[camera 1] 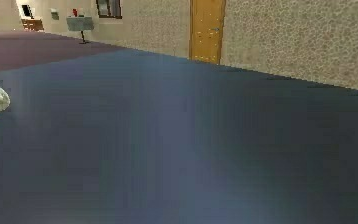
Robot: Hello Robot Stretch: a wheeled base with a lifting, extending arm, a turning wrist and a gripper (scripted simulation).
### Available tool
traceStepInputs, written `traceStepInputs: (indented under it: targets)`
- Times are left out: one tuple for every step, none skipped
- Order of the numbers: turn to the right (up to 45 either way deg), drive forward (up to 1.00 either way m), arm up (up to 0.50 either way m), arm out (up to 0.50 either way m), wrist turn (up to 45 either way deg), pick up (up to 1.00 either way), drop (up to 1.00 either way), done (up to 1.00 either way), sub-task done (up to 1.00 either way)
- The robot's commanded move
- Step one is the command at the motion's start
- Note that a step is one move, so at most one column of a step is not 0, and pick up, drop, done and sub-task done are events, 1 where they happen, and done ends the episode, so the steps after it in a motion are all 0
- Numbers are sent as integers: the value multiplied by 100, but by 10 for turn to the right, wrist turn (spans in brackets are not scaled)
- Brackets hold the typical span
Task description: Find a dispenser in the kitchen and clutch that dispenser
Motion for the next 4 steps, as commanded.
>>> traceStepInputs:
  targets:
    - [-450,0,0,0,0,0,0,0,0]
    - [-360,0,0,0,0,0,0,0,0]
    - [0,50,0,0,0,0,0,0,0]
    - [-150,0,0,0,0,0,0,0,0]
